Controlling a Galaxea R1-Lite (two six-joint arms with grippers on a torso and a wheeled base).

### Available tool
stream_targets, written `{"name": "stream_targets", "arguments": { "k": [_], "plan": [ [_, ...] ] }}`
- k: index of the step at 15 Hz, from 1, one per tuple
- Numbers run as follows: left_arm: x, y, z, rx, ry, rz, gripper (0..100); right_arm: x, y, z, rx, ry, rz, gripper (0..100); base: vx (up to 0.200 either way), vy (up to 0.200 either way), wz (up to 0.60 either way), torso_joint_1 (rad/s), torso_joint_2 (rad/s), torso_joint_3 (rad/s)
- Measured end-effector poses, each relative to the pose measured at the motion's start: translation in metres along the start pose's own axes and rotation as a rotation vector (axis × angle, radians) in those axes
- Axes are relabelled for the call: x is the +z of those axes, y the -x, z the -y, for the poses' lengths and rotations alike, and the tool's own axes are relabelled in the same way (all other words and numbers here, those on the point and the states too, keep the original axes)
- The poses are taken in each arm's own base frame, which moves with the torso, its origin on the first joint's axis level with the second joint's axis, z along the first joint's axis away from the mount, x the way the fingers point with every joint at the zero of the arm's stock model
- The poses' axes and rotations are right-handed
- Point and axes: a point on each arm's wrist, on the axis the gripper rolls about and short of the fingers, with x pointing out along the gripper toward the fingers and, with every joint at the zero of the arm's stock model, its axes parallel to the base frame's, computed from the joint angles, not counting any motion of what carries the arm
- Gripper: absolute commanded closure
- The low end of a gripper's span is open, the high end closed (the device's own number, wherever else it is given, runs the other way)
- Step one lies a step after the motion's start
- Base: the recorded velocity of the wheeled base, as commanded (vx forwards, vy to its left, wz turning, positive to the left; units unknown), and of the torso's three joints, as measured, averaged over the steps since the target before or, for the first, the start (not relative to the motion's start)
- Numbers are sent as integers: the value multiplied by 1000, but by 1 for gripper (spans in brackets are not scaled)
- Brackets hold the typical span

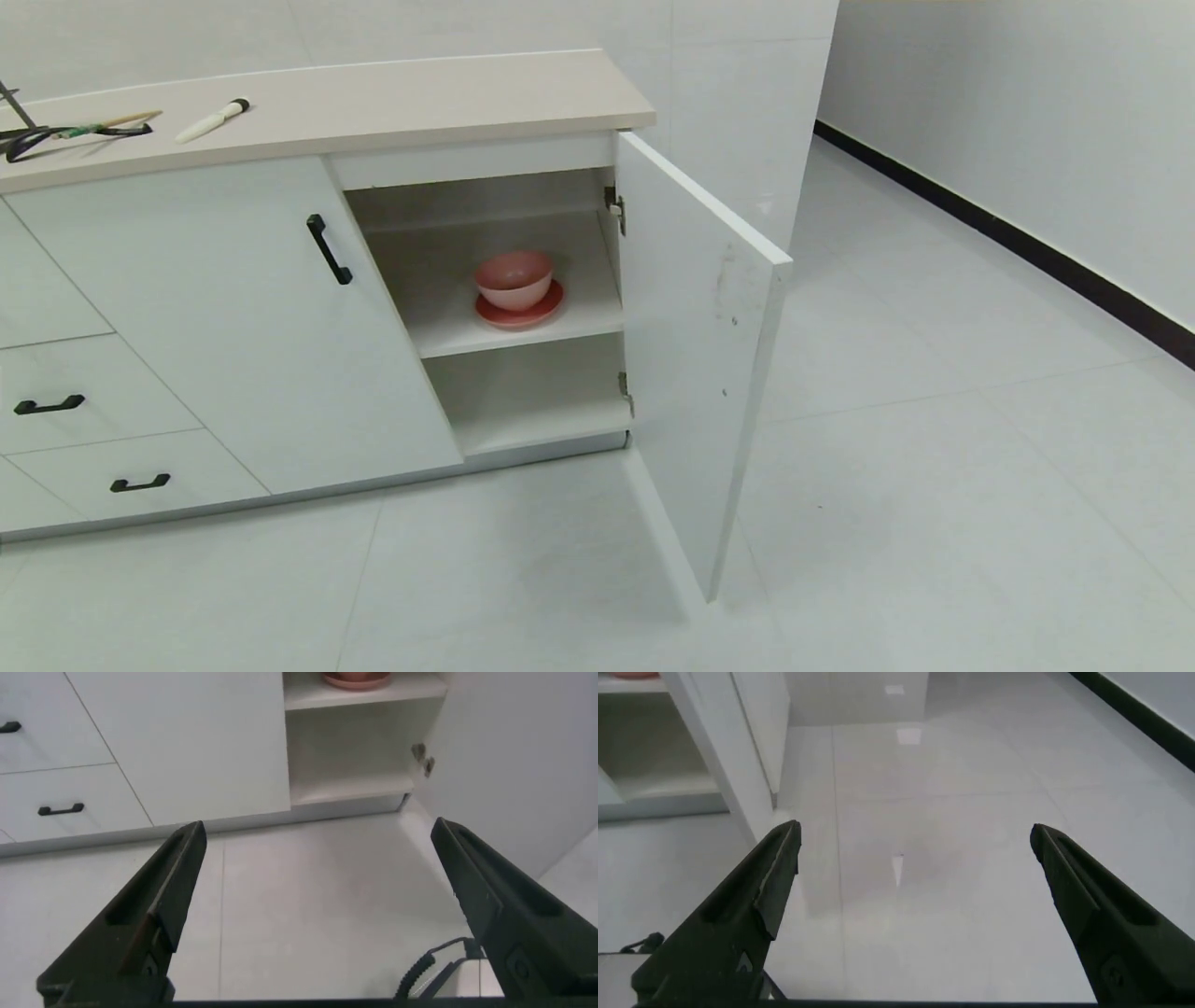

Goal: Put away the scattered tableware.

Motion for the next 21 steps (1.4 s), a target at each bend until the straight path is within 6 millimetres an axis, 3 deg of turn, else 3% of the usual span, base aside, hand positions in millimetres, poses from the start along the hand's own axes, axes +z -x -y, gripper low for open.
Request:
{"name": "stream_targets", "arguments": {
  "k": [4,5,8,12,14,16,21],
  "plan": [
    [0,0,0,0,1,0,0,0,-1,0,0,2,-12,0,0,0,0,0,0,0],
    [0,0,0,-1,1,0,0,0,0,0,7,1,-11,100,0,0,0,0,0,0],
    [0,0,0,0,0,-1,0,9,0,0,3,3,40,100,0,0,0,0,0,0],
    [0,0,0,-1,-2,-2,0,75,-14,4,46,59,211,100,-50,50,0,1,2,2],
    [0,0,0,-1,0,-2,0,102,-42,4,104,92,237,100,0,200,0,0,5,-2],
    [0,0,0,-1,0,-1,0,116,-79,3,172,105,240,100,0,0,0,0,0,0],
    [0,0,0,-1,0,-1,0,117,-173,-18,390,115,142,100,0,0,0,0,0,0]
  ]
}}
